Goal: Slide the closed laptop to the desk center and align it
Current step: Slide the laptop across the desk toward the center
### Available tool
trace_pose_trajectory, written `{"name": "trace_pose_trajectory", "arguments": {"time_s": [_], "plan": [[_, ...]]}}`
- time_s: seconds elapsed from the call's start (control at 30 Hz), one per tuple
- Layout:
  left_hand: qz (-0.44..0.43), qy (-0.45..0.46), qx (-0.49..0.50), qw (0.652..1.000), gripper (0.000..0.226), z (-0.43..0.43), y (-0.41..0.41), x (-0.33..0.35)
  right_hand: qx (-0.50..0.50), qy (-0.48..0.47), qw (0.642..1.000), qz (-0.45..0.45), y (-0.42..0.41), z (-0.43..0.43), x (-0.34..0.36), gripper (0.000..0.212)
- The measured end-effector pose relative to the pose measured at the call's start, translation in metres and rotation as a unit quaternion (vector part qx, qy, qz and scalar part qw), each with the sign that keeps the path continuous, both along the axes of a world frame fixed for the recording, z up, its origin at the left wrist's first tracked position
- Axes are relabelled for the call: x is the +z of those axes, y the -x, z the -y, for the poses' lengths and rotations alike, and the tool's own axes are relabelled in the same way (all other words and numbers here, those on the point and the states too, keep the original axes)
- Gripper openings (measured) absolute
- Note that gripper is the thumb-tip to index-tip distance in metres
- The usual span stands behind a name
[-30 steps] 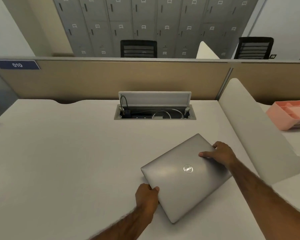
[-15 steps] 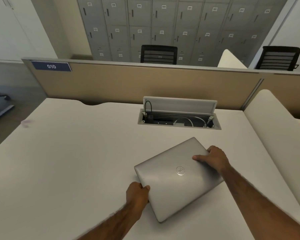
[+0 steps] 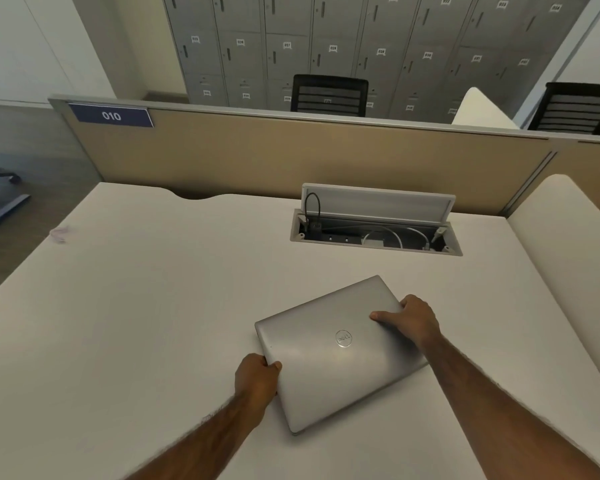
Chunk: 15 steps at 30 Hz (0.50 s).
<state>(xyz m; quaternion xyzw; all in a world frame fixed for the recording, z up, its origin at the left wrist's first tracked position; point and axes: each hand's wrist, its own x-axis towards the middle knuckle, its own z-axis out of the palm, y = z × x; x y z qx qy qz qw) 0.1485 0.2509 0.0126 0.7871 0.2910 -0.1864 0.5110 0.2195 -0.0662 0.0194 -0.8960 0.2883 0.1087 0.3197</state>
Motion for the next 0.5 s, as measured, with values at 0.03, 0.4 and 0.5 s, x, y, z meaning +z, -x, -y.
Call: {"name": "trace_pose_trajectory", "arguments": {"time_s": [0.03,0.4,0.5], "plan": [[-0.002,-0.006,-0.001,1.000,0.014,-0.001,-0.001,-0.001,-0.001,0.000,1.000,-0.001,0.000,-0.002,-0.001,0.071],[-0.013,-0.037,-0.005,0.999,0.022,-0.008,-0.003,-0.014,-0.006,-0.012,1.000,-0.018,-0.003,-0.015,-0.009,0.075],[-0.016,-0.035,-0.005,0.999,0.022,-0.008,-0.004,-0.015,-0.004,-0.018,1.000,-0.025,-0.004,-0.016,-0.009,0.075]]}}
